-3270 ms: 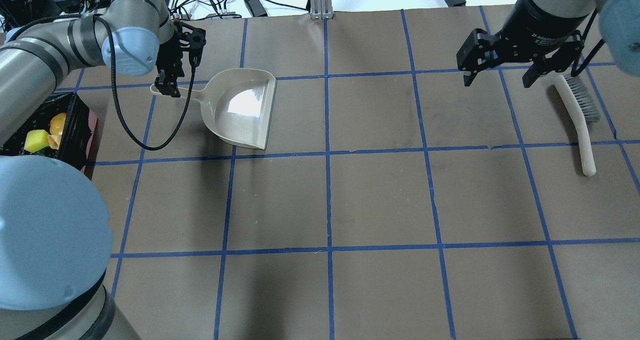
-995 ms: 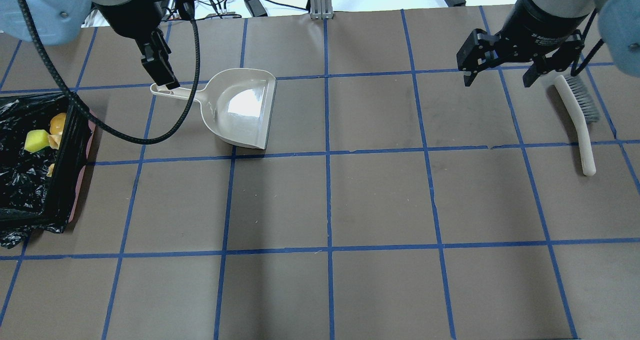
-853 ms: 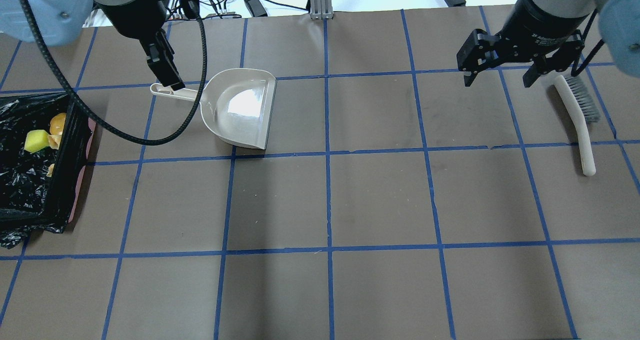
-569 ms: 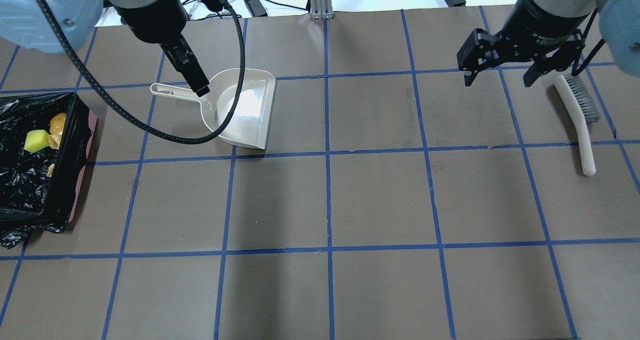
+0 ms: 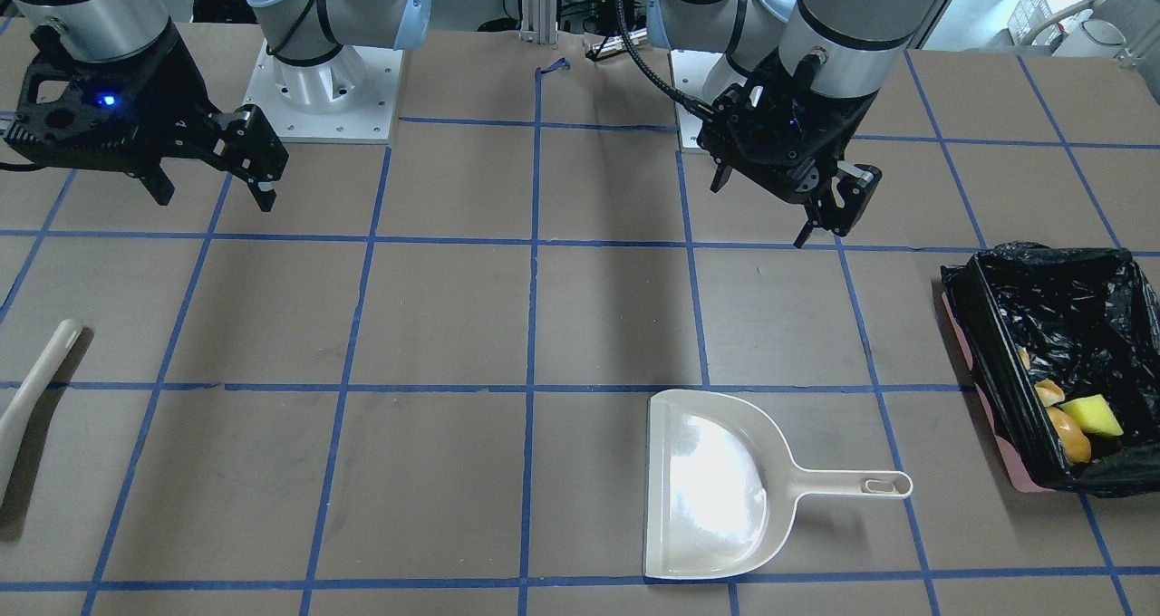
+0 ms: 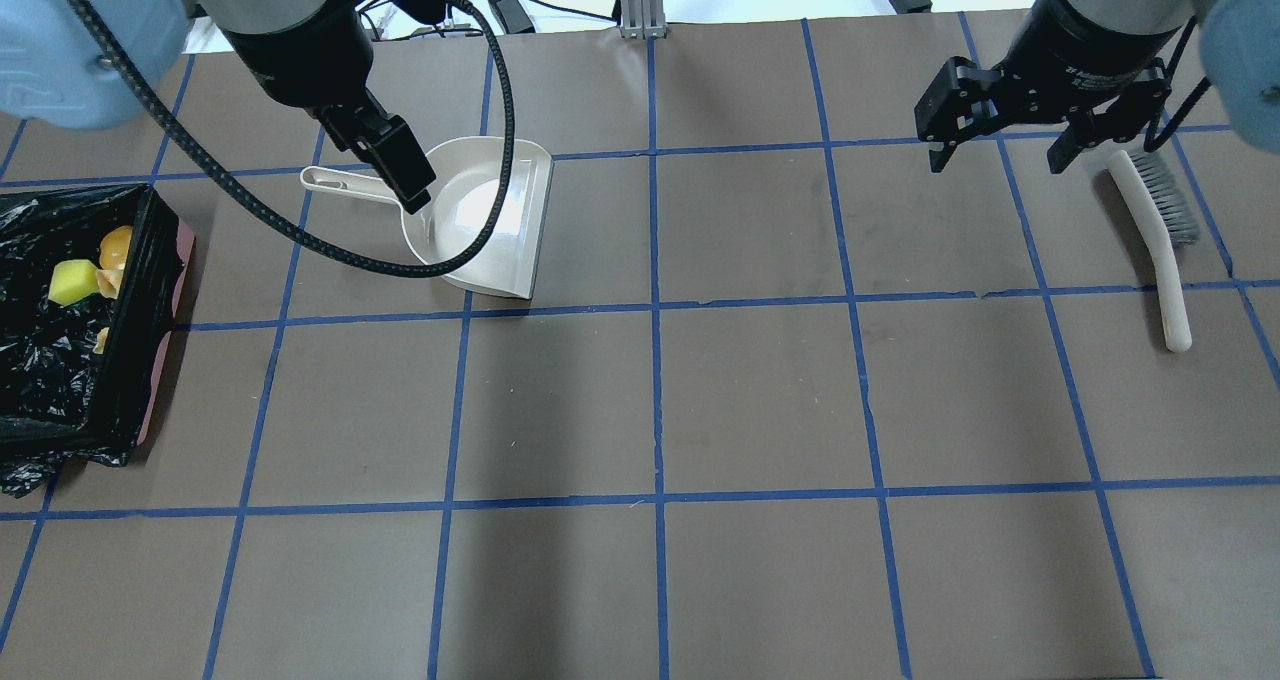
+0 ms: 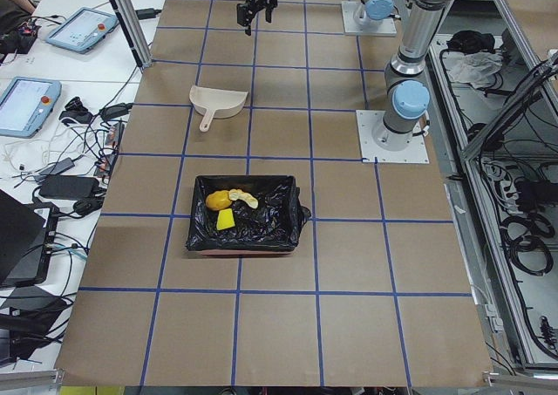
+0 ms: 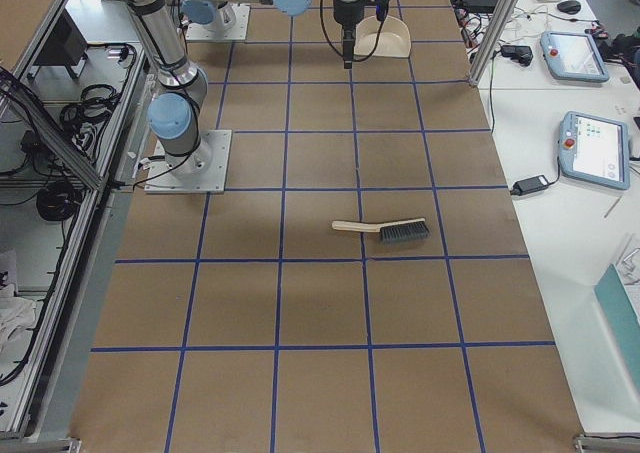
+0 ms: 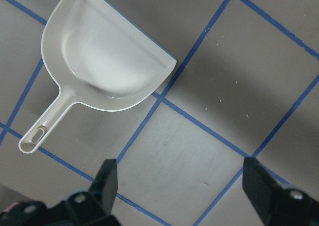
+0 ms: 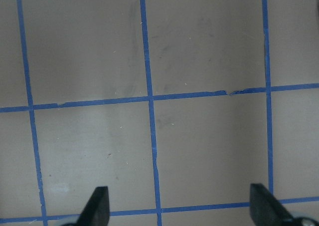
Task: Sweep and dump trash into bin
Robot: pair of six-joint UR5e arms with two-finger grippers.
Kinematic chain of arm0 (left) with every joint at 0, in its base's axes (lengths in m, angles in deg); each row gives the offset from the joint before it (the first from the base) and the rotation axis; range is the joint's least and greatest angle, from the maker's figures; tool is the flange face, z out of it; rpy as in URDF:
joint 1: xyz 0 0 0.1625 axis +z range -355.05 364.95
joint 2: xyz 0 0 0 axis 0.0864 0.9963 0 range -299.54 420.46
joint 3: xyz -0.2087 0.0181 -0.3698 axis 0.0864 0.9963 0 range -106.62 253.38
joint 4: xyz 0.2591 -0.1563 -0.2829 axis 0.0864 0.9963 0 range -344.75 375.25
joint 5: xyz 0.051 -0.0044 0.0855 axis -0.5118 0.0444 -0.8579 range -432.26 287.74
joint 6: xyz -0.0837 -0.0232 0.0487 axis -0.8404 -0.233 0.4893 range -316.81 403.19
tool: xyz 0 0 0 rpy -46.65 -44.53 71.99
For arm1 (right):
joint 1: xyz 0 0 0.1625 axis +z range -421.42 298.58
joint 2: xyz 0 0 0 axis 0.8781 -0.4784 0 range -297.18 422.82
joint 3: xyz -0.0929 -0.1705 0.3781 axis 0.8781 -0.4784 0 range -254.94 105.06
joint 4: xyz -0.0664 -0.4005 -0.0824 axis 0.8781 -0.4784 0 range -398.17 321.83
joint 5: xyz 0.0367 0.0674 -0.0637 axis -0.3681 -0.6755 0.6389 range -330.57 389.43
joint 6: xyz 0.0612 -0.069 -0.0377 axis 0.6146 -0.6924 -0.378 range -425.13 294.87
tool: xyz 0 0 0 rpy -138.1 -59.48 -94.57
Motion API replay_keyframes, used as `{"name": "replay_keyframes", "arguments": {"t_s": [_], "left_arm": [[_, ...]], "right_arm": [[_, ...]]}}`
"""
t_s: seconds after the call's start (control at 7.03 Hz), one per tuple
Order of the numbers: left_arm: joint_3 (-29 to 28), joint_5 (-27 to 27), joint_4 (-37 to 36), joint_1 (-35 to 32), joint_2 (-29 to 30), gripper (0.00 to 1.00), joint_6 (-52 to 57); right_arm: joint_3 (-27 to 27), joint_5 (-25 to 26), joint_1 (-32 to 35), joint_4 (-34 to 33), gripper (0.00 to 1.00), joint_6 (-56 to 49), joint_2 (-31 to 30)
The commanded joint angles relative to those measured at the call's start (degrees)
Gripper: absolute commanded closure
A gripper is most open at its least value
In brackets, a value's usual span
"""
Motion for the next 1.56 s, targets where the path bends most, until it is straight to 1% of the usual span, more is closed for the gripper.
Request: {"name": "replay_keyframes", "arguments": {"t_s": [0.0, 0.14, 0.28, 0.71, 1.14, 1.42], "left_arm": [[0.6, -0.2, -0.1, 0.3, -0.3, 0.00, -10.3], [0.6, -0.1, -0.1, 0.3, -0.5, 0.00, -12.4], [0.6, -0.2, 0.0, 0.3, -0.6, 0.00, -18.3], [0.6, -0.2, 0.0, 0.4, -1.0, 0.00, -31.5], [0.7, 0.0, 0.0, 0.4, -1.5, 0.00, -34.3], [0.7, -0.1, 0.0, 0.4, -1.3, 0.00, -33.8]], "right_arm": [[0.0, -0.1, 0.0, 0.1, 0.00, 0.0, -0.1], [0.0, 0.0, 0.0, 0.1, 0.00, 0.0, -0.1], [0.1, 0.0, 0.0, 0.1, 0.00, 0.0, -0.1], [0.0, 0.0, 0.1, 0.1, 0.00, 0.0, -0.1], [0.0, 0.0, 0.1, 0.1, 0.00, 0.0, -0.1], [0.0, 0.1, 0.1, 0.0, 0.00, 0.0, -0.1]]}}
